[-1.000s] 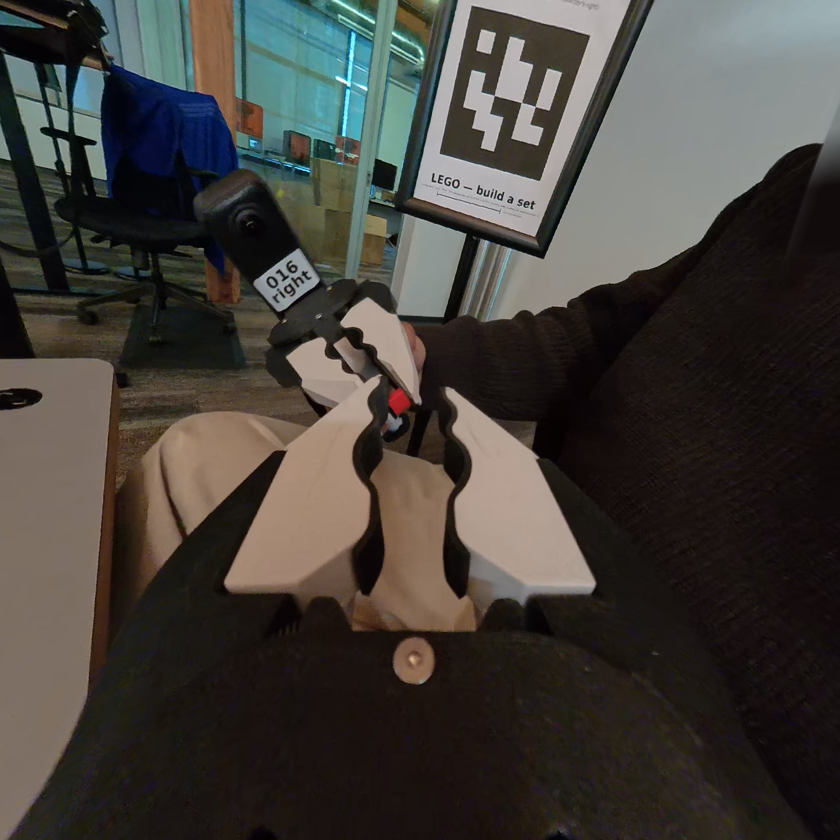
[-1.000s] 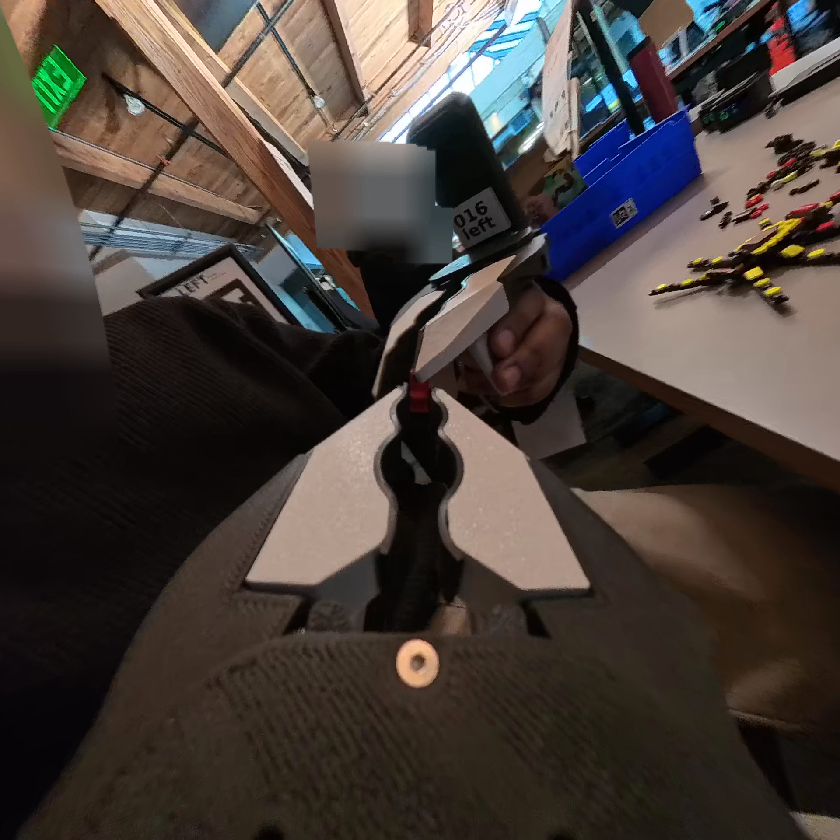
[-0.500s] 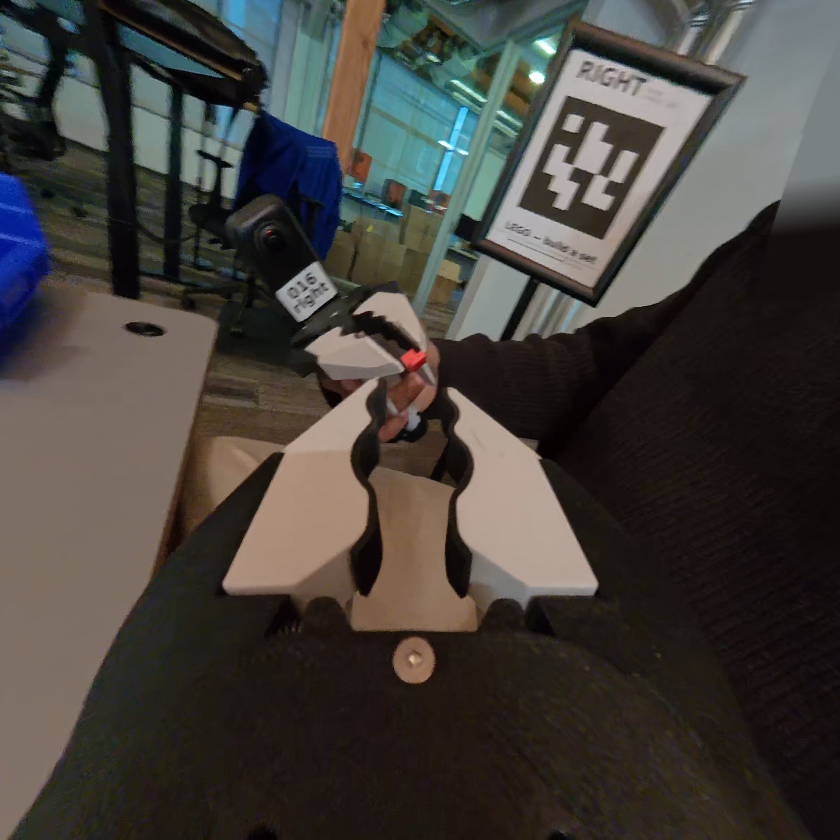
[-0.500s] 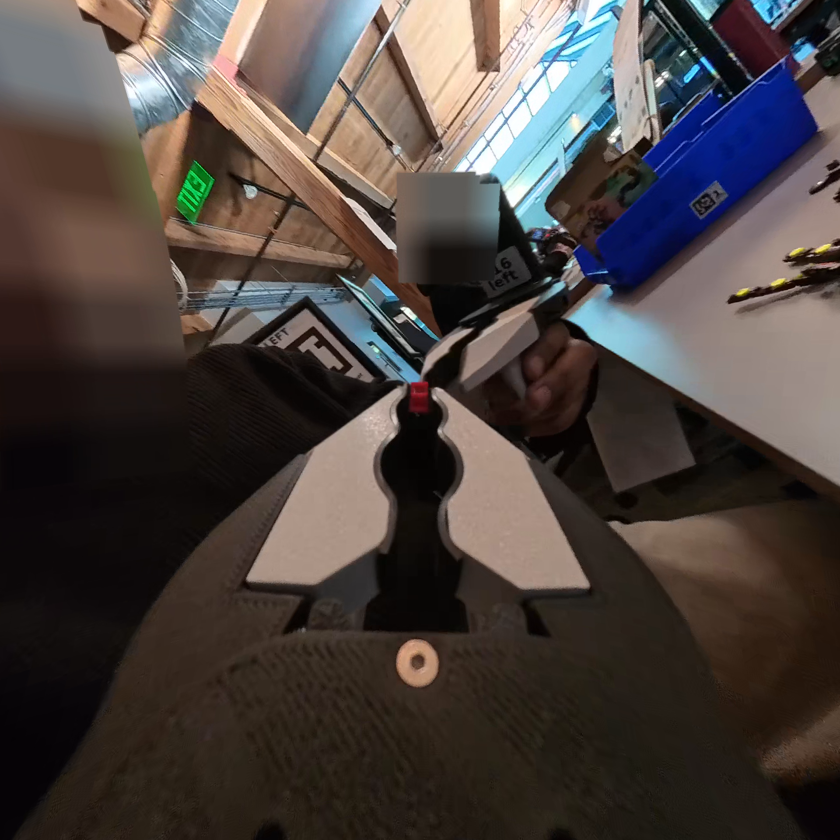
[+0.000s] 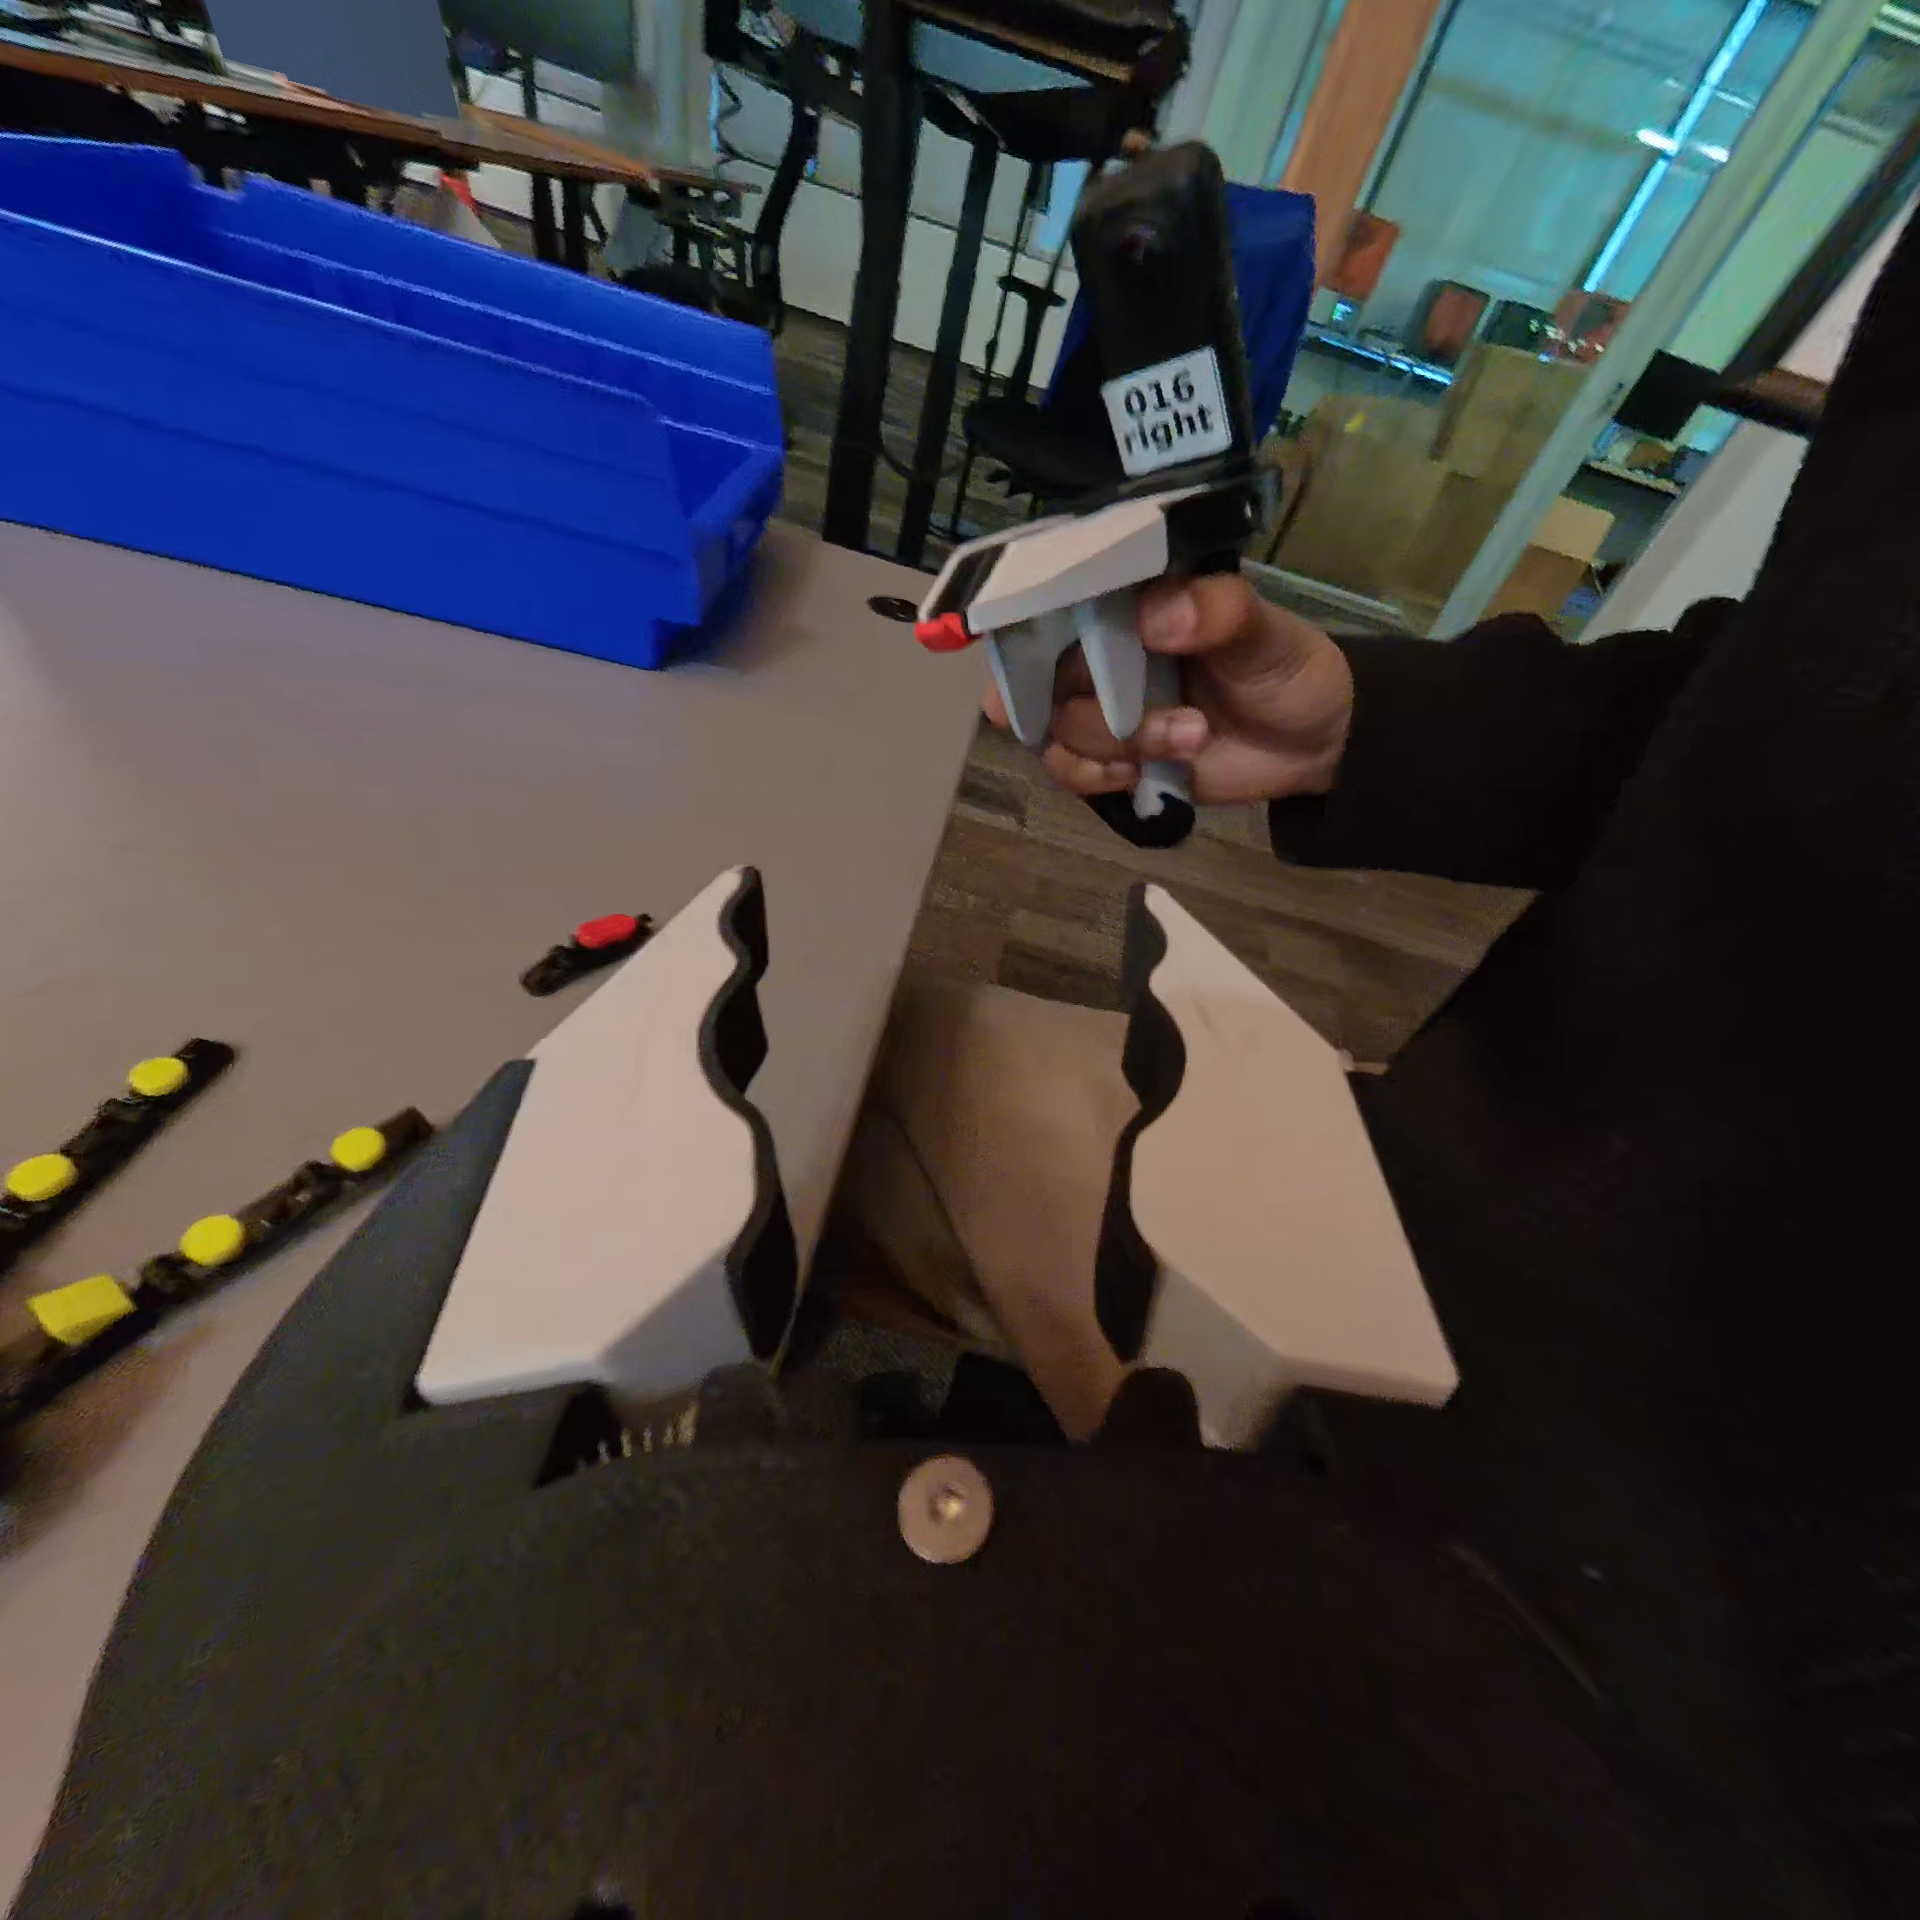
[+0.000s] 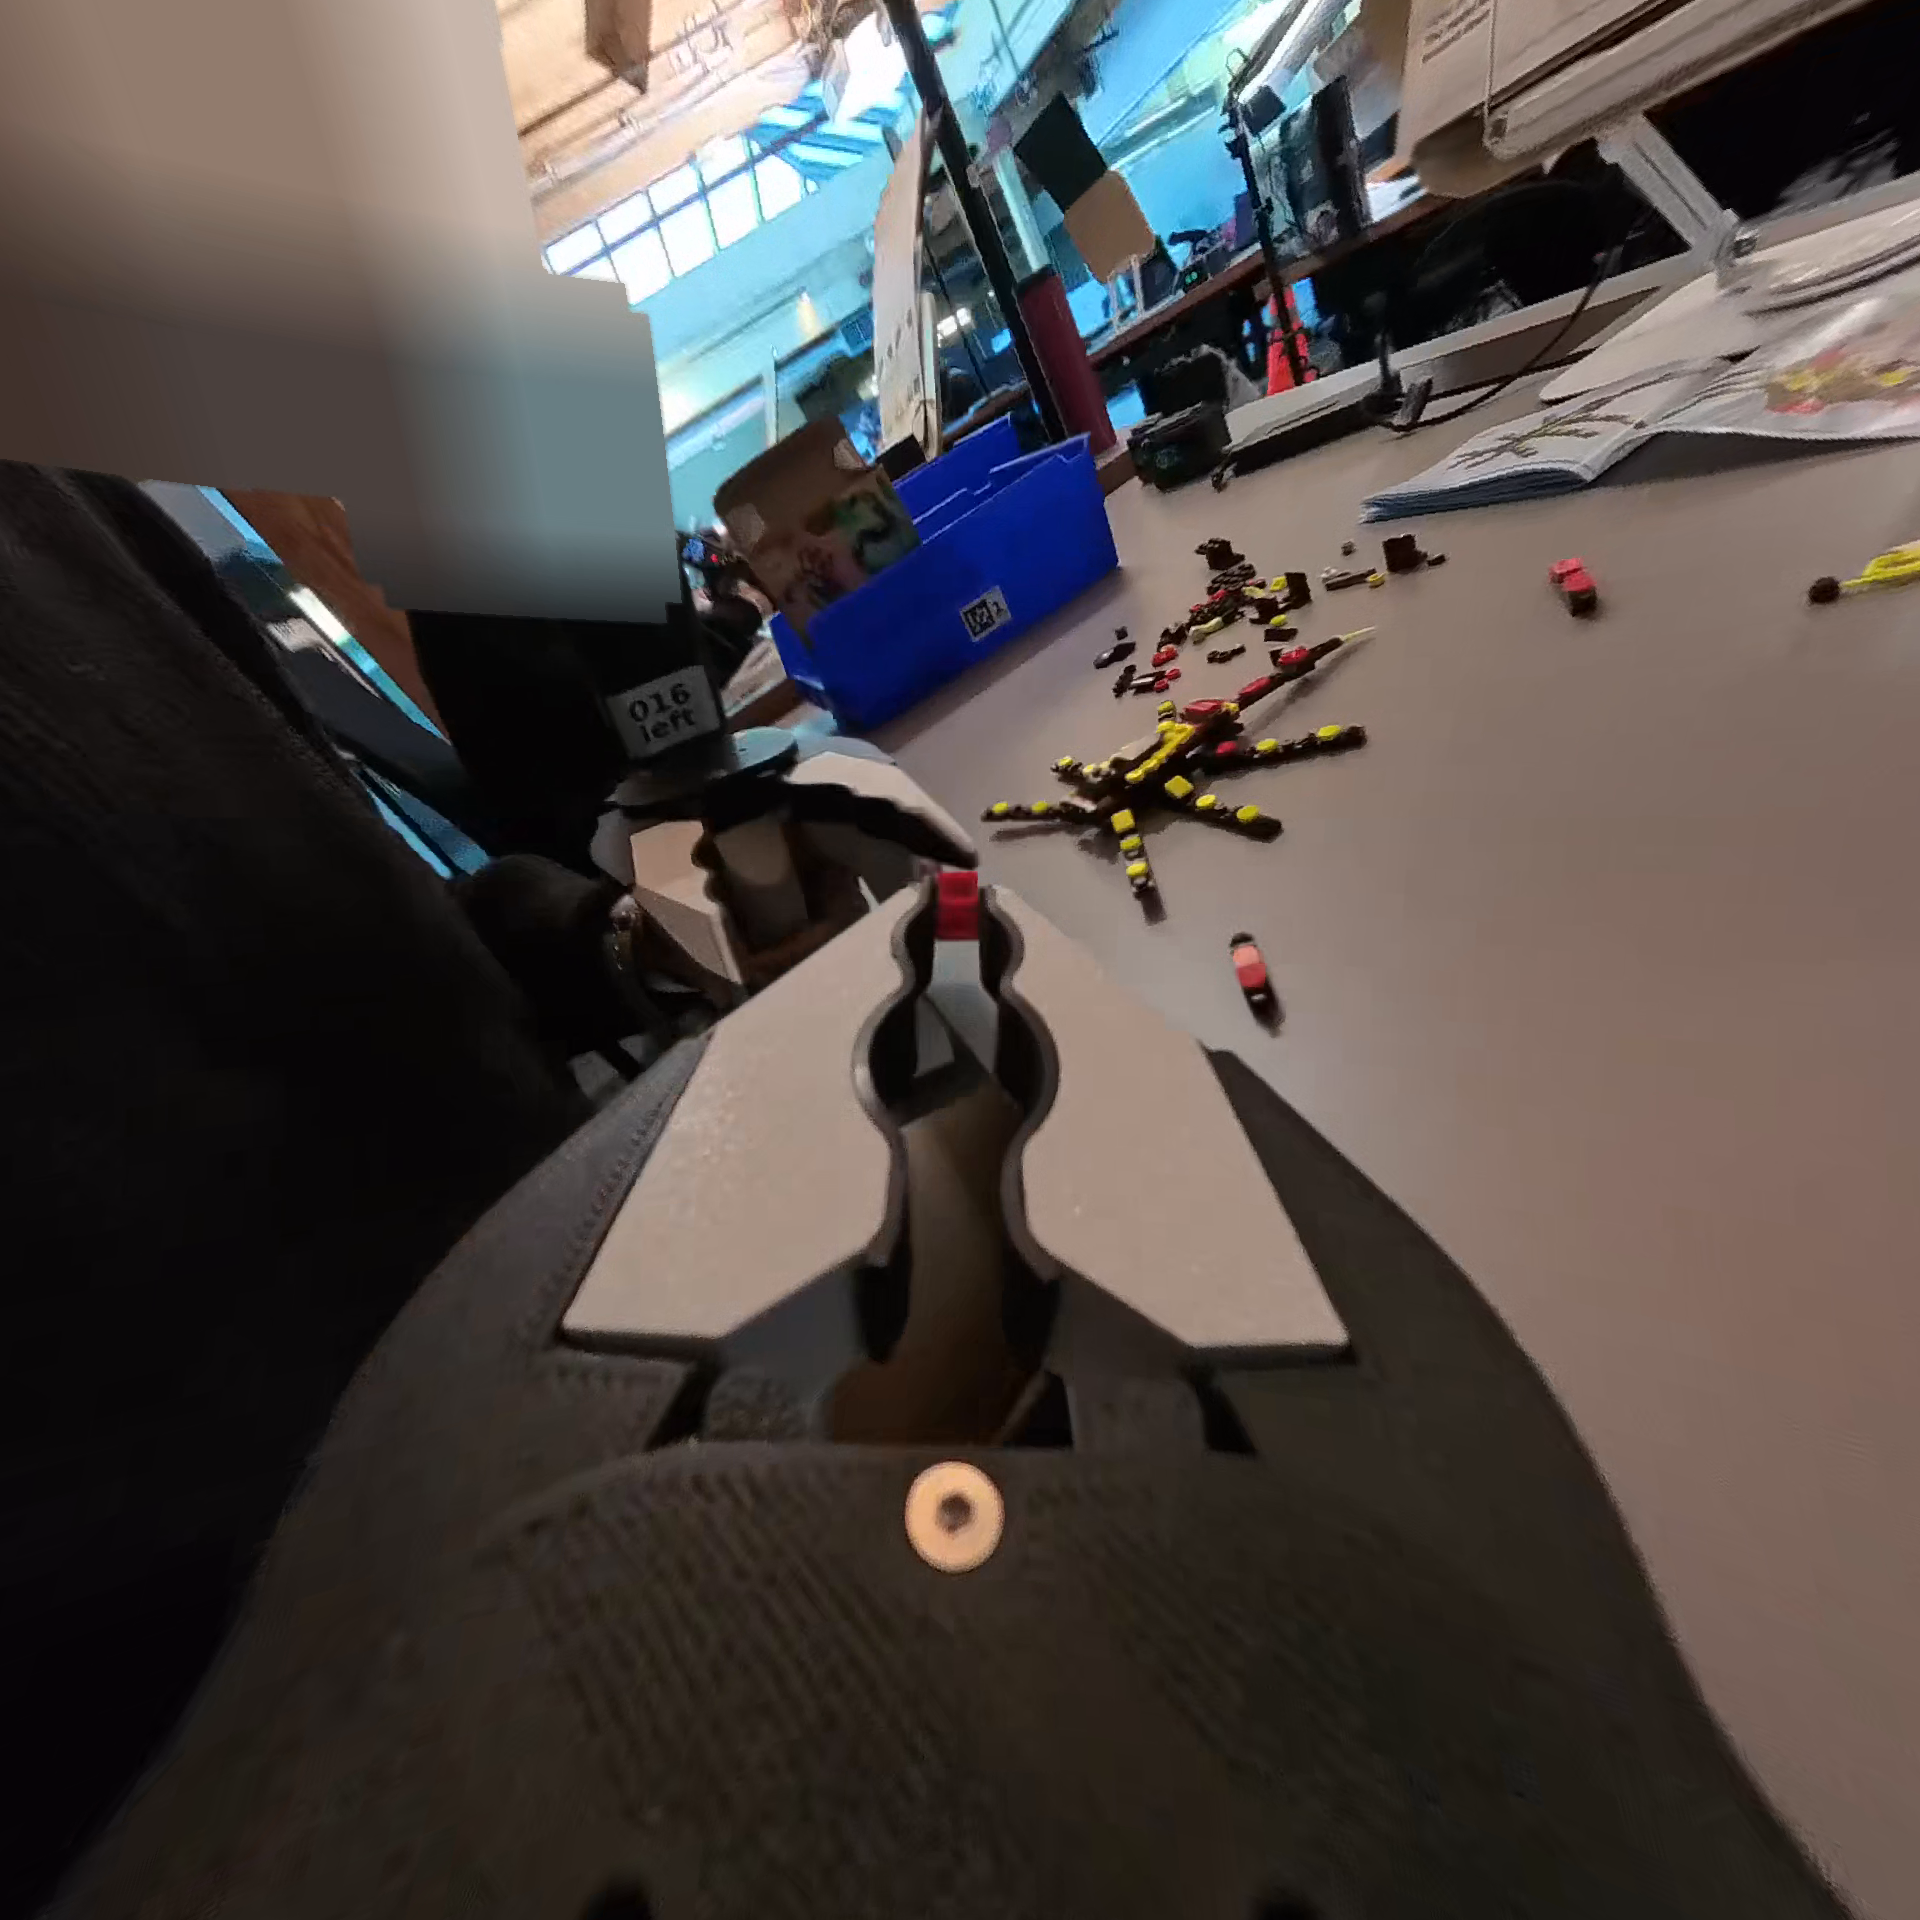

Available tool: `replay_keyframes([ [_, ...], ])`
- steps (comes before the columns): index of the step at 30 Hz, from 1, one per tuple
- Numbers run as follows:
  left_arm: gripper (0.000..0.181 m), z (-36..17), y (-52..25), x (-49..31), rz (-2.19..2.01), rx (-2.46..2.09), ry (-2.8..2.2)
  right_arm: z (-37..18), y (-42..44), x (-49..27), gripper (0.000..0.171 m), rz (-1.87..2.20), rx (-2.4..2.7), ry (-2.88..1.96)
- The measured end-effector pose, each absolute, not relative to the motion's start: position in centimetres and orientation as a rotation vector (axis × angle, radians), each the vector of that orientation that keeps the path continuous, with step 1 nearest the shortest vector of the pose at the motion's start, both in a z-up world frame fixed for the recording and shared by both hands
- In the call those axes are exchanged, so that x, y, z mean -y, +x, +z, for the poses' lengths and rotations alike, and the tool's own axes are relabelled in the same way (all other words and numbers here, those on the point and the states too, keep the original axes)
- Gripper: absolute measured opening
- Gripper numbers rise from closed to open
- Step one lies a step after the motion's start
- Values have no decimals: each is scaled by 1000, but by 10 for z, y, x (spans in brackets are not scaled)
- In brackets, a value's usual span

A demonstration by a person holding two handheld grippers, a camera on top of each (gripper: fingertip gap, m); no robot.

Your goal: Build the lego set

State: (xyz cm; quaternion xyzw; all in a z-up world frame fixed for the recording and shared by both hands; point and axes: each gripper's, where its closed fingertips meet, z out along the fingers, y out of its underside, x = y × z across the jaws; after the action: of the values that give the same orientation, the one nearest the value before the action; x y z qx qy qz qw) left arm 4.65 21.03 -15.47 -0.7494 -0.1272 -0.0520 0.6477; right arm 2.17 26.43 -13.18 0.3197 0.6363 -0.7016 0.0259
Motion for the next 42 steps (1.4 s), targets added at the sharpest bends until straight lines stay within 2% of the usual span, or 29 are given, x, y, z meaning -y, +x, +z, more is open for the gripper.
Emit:
replay_keyframes([
  [3,72,-149,23,-217,-92,269,-1728,-133,-3,-274,5,-2145,-2066,1034],
  [4,61,-142,13,-218,-36,230,-1735,-124,-12,-279,5,-2175,-2121,1037],
  [6,24,-117,-16,-214,164,189,-1674,-104,-21,-279,6,-2187,-2185,992],
  [8,15,-94,-27,-215,246,113,-1616,-100,-25,-274,6,-2153,-2225,958],
  [13,15,-104,-27,-233,214,-56,-1701,-71,-25,-254,5,-2192,-1706,921],
  [17,32,-103,-23,-238,281,-144,-1729,-72,-23,-244,5,-2015,-1479,902],
  [19,34,-98,-22,-234,353,-161,-1714,-79,-20,-238,5,-1927,-1460,897],
  [23,30,-101,-5,-234,263,-186,-1687,-96,-11,-225,5,-1805,-1532,891],
  [29,5,-106,7,-240,196,-202,-1688,-107,-5,-226,5,-1738,-1519,926],
  [35,3,-112,-2,-240,112,-128,-1720,-112,-14,-229,6,-1751,-1498,967],
  [38,2,-106,-11,-235,-44,1,-1675,-110,-24,-241,0,-1833,-1523,1005],
  [40,2,-107,-24,-232,-170,133,-1651,-108,-36,-252,6,-1947,-1654,1053],
  [42,2,-119,-38,-230,-339,304,-1665,-103,-48,-262,27,-2118,-1974,1069],
])
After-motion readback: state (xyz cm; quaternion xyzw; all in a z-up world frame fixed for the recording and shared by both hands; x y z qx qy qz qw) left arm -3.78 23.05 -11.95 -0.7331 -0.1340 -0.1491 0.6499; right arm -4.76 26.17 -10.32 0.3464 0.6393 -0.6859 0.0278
